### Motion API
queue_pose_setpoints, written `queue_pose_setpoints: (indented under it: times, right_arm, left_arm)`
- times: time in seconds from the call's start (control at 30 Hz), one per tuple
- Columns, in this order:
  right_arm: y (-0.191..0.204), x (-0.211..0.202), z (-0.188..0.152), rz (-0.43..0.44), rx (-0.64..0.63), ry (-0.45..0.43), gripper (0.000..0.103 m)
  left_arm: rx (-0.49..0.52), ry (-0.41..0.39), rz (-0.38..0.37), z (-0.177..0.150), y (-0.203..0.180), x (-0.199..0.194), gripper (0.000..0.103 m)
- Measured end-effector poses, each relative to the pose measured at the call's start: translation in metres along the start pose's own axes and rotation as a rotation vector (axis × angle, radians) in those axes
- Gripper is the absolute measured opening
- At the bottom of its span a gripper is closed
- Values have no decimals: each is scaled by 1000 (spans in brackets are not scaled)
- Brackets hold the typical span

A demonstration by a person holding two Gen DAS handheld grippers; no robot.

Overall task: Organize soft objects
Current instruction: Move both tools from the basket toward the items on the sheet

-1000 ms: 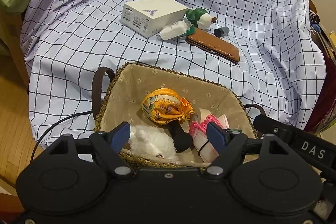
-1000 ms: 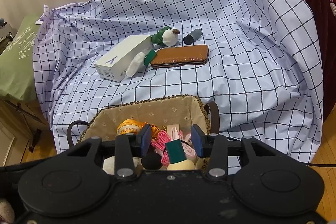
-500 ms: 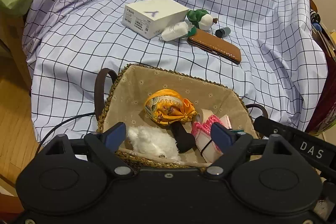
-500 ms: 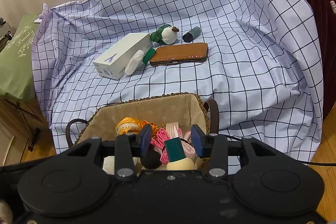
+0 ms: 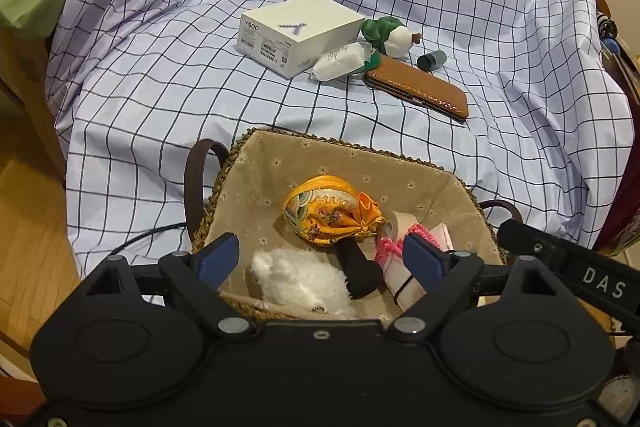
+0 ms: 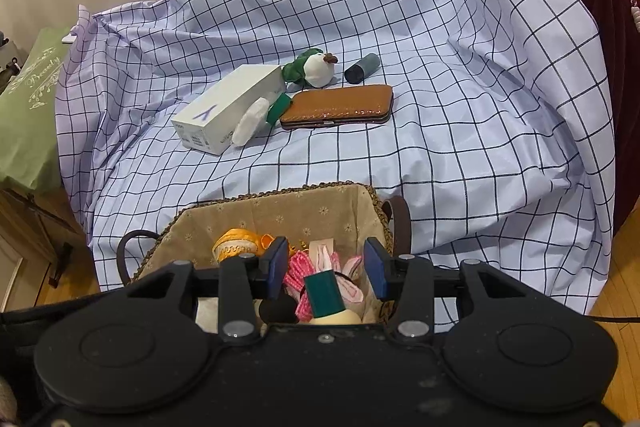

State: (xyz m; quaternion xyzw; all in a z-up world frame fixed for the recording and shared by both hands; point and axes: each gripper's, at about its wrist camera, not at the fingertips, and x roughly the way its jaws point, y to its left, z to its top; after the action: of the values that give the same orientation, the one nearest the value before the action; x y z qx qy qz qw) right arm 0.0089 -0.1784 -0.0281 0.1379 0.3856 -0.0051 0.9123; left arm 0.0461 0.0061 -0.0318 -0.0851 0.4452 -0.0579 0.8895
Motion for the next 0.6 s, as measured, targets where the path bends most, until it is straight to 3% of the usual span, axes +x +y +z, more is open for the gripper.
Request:
queue_pose_setpoints:
  times: [0.6]
  right_arm:
    - [-9,43,44,-26,2,20,42]
  left_arm:
    - [78,21,19,32,-10,26,86]
